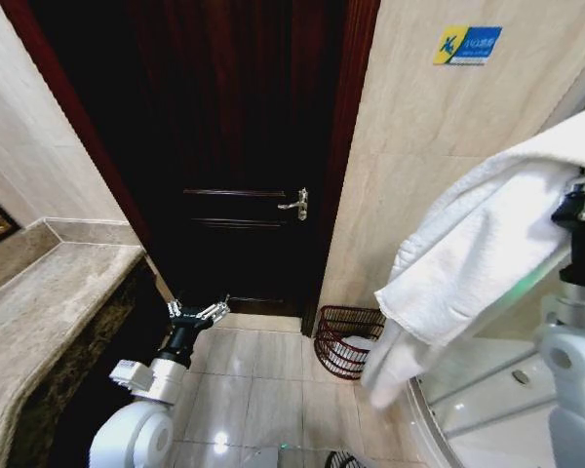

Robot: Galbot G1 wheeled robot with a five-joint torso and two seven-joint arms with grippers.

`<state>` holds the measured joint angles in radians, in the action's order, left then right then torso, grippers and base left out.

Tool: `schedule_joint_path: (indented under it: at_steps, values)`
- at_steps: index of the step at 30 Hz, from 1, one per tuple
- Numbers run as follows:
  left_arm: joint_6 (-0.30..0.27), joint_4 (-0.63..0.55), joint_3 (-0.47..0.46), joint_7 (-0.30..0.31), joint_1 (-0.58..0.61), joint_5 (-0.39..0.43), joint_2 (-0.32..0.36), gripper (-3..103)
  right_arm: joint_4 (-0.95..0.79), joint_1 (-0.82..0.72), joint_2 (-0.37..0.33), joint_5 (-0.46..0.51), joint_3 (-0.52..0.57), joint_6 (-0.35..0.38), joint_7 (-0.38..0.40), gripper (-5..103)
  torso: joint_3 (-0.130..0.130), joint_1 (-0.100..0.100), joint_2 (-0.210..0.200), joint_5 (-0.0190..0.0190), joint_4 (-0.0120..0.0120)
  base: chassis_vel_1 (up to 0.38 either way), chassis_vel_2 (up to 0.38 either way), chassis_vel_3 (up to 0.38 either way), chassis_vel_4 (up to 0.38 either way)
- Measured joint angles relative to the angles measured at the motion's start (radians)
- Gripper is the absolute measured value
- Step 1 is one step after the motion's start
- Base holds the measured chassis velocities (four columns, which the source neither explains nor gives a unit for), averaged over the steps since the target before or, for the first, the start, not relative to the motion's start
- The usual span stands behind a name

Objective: Discard the used towel into the hamper.

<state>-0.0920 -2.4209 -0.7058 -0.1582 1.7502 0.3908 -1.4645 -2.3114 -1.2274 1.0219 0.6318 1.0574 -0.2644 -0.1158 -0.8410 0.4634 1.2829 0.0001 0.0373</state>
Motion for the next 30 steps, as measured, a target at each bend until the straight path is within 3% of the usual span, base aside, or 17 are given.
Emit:
schedule_joint_path:
  at_steps: [14,18,21,24,30]
  values:
    - [0.000,0.000,0.000,0.000,0.000,0.000,0.000,100,0.114,0.205,-0.104,0.029,-0.108,0.024,-0.008,5,0.000,0.001,0.000,0.0002,0.0003,-0.127,0.127,0.121,-0.124]
    - [0.000,0.000,0.000,0.000,0.000,0.000,0.000,100,0.116,0.225,-0.110,0.036,-0.117,0.027,-0.005,5,0.000,0.001,0.000,-0.0011,0.0002,-0.155,0.179,0.150,-0.169]
    - [0.000,0.000,0.000,0.000,0.000,0.000,0.000,100,0.089,0.208,-0.103,0.038,-0.108,0.039,-0.004,5,-0.001,0.001,-0.001,0.0009,-0.0002,-0.139,0.107,0.070,-0.111]
    - [0.000,0.000,0.000,0.000,0.000,0.000,0.000,100,0.063,0.199,-0.105,0.041,-0.097,0.043,-0.003,5,0.000,0.001,0.000,-0.0005,0.0003,-0.080,0.050,0.022,-0.024]
    - [0.000,0.000,0.000,0.000,0.000,0.000,0.000,100,0.093,0.275,-0.192,0.083,-0.080,0.032,-0.009,5,0.000,-0.001,0.000,-0.0003,-0.0003,0.015,-0.030,-0.022,0.016]
